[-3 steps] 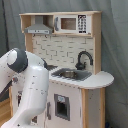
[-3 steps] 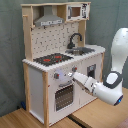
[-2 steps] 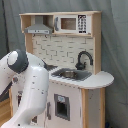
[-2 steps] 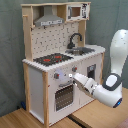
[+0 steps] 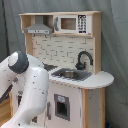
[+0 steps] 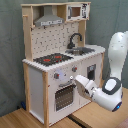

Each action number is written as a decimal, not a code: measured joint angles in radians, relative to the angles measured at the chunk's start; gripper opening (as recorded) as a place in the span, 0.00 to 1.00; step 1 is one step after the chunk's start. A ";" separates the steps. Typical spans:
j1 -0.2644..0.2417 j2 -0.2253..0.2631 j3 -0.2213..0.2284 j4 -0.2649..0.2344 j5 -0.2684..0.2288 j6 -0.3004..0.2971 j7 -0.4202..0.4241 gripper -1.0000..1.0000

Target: Play with the kitchen

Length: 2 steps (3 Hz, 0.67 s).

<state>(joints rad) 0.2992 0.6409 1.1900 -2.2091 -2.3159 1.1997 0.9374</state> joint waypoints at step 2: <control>0.025 0.079 -0.010 -0.010 0.001 -0.093 0.168 1.00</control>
<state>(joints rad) 0.3240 0.7195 1.1803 -2.2187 -2.3148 1.1063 1.1050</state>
